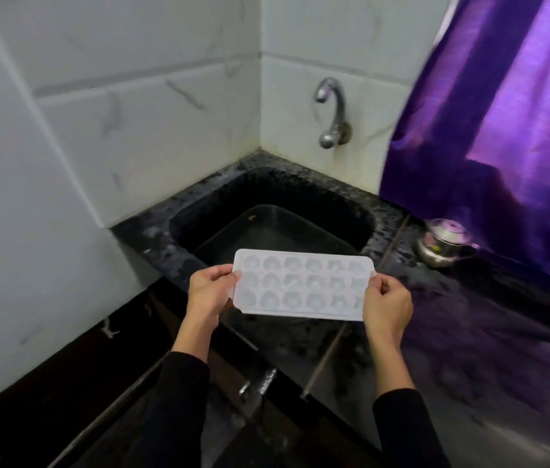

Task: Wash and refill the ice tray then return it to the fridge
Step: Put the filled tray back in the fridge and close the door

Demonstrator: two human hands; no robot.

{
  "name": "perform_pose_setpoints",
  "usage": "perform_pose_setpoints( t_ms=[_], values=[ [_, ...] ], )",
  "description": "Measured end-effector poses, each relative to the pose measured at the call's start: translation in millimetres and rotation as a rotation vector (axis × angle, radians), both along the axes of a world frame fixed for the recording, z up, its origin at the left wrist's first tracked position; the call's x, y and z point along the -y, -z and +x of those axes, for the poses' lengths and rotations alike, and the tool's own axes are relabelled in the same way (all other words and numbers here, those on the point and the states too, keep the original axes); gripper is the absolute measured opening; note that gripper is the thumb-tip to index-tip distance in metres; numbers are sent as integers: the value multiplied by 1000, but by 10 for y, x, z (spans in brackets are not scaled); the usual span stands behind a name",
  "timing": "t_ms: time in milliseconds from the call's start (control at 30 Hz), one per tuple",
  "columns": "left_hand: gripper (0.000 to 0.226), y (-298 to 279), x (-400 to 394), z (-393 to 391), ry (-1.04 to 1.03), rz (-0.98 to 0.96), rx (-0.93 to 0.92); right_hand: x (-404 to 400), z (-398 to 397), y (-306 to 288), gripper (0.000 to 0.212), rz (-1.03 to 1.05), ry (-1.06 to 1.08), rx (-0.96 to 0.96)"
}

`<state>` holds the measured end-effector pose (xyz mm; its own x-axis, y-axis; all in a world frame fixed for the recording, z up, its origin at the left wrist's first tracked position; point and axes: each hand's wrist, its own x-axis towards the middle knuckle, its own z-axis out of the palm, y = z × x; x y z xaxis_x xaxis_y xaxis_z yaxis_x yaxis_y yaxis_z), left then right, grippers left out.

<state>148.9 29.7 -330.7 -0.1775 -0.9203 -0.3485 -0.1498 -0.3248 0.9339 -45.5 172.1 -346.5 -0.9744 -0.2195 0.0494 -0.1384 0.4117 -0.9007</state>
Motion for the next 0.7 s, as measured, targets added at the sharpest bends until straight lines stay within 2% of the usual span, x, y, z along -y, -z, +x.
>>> perform_pose_setpoints(
  t_ms=[100, 367, 467, 700],
  values=[
    [9, -56, 7, 544, -129, -42, -15, 306, 420, -65, 21, -36, -110, 11],
    [20, -150, -218, 1858, -476, -120, 4, 877, 1512, -199, 18, -89, -462, 67],
    [20, -176, -413, 2198, -607, -131, -1, 989, 1835, -279, 17, -107, -592, 107],
    [17, -152, -925, 2730, -923, -170, 6, 1187, 2474, -399, 20, -90, -930, 64]
  ],
)
